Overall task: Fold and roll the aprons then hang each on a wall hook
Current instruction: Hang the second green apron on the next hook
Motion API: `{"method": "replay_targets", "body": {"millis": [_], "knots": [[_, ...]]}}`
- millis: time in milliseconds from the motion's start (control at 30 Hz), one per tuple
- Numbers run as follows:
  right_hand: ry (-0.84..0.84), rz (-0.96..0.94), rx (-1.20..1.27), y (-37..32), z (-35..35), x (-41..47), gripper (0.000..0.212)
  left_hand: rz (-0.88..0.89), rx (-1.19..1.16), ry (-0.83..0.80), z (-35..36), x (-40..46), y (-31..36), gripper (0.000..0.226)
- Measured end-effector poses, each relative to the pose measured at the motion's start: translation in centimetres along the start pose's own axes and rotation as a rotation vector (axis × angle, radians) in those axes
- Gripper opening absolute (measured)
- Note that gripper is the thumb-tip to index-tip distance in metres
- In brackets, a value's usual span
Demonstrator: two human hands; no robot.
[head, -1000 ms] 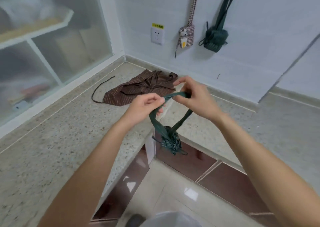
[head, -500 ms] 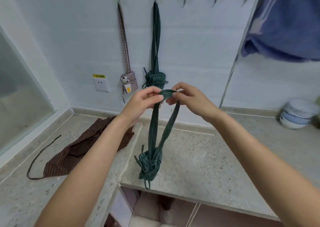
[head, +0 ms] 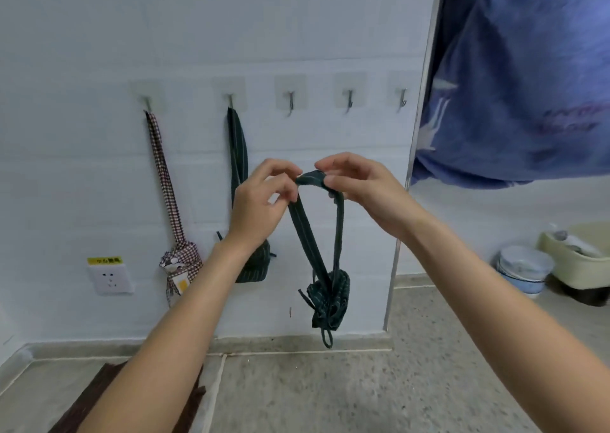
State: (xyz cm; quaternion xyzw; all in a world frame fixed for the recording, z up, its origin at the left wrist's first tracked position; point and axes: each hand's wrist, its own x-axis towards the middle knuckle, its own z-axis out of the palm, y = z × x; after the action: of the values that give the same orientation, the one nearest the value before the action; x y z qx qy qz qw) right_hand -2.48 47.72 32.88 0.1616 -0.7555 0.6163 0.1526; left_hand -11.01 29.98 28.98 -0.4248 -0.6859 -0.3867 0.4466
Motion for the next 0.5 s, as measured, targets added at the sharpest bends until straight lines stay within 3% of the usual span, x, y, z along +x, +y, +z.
{"method": "replay_targets", "body": {"millis": [233,500], "knots": [[0.092,-0.071,-0.029,-0.7,-1.2,8.2,0.018,-0.086,-0.005,0.145,3.5,5.9,-4.3,0.015],[0.245,-0.124,0.013,-1.5,-0.7,15.3,0.011,-0.021,0.013,0.253,2.8,10.4,-8.0,0.02]]}}
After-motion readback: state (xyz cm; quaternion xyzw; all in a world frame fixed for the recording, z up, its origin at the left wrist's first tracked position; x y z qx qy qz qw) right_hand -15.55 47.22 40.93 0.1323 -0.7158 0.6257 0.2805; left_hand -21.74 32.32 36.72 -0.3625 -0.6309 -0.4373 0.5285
